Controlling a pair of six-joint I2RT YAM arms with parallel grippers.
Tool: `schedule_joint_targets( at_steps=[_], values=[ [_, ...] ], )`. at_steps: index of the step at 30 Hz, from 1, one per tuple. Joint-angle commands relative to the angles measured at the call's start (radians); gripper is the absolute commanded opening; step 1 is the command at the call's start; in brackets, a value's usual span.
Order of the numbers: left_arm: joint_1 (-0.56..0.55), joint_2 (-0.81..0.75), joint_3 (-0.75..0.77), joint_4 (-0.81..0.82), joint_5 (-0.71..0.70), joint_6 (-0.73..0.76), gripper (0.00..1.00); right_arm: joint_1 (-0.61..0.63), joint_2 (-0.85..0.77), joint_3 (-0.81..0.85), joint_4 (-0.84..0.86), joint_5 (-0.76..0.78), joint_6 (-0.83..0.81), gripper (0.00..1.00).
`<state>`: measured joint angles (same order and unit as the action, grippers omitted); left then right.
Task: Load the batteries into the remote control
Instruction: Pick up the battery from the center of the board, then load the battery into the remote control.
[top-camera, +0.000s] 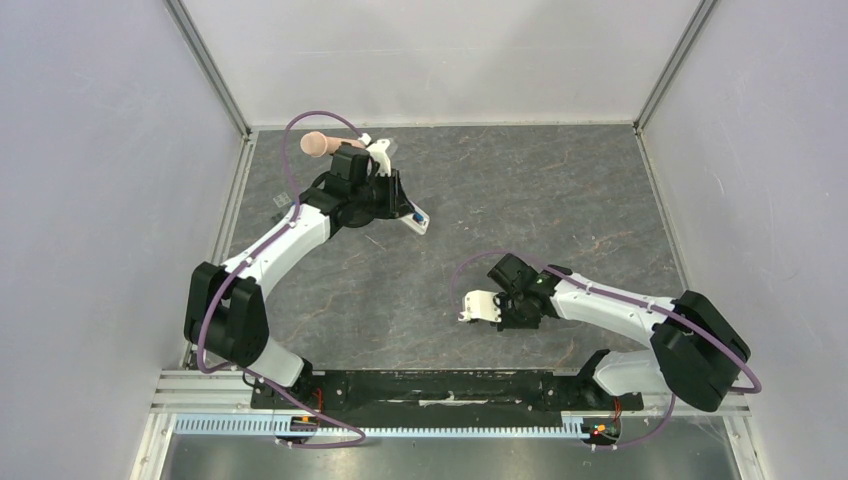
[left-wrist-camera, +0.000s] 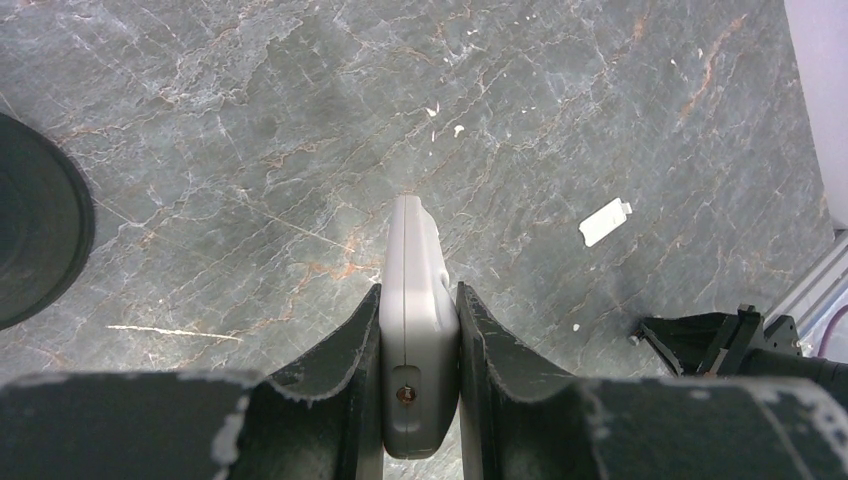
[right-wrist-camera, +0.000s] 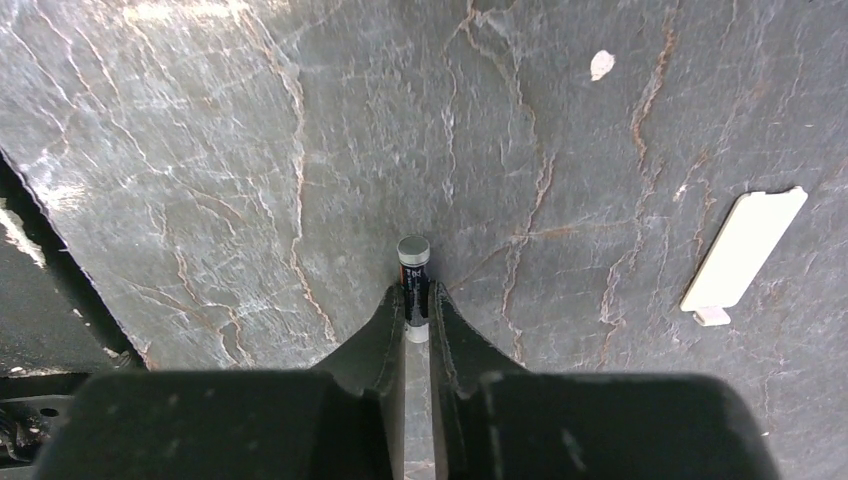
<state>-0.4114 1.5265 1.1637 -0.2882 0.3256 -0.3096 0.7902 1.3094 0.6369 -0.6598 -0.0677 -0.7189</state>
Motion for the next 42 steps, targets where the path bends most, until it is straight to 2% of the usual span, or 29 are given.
schedule_joint_targets(
  at_steps=[1, 3, 7, 13, 19, 22, 25, 31, 34, 42],
  values=[
    [0.007, -0.038, 0.002, 0.043, 0.036, -0.017, 0.02, 0.012, 0.031, -0.004, 0.082, -0.078, 0.000, 0.04],
    [0.006, -0.035, 0.002, 0.045, 0.046, -0.019, 0.02, 0.011, 0.023, 0.005, 0.081, -0.079, 0.015, 0.00],
    [0.006, -0.026, -0.001, 0.052, 0.106, -0.043, 0.02, 0.011, -0.015, 0.051, 0.085, -0.115, 0.094, 0.00],
    [0.006, -0.025, -0.038, 0.107, 0.251, -0.140, 0.02, 0.011, -0.153, 0.106, 0.167, -0.109, 0.379, 0.00],
    [0.003, 0.024, -0.085, 0.229, 0.526, -0.264, 0.02, 0.010, -0.355, 0.128, 0.245, -0.010, 0.681, 0.00],
    [-0.002, 0.055, -0.113, 0.313, 0.649, -0.295, 0.02, 0.011, -0.403, 0.161, 0.248, 0.027, 0.809, 0.00],
    [-0.022, 0.092, -0.134, 0.405, 0.746, -0.348, 0.02, 0.011, -0.370, 0.244, 0.186, 0.103, 0.931, 0.00],
    [-0.116, 0.159, -0.122, 0.408, 0.785, -0.346, 0.02, 0.010, -0.180, 0.443, -0.054, 0.071, 1.026, 0.00],
    [-0.154, 0.203, -0.115, 0.408, 0.786, -0.364, 0.02, 0.012, -0.155, 0.449, -0.102, 0.009, 1.050, 0.00],
    [-0.206, 0.284, -0.086, 0.423, 0.804, -0.396, 0.02, 0.023, -0.129, 0.418, -0.169, -0.028, 1.038, 0.00]
  ],
)
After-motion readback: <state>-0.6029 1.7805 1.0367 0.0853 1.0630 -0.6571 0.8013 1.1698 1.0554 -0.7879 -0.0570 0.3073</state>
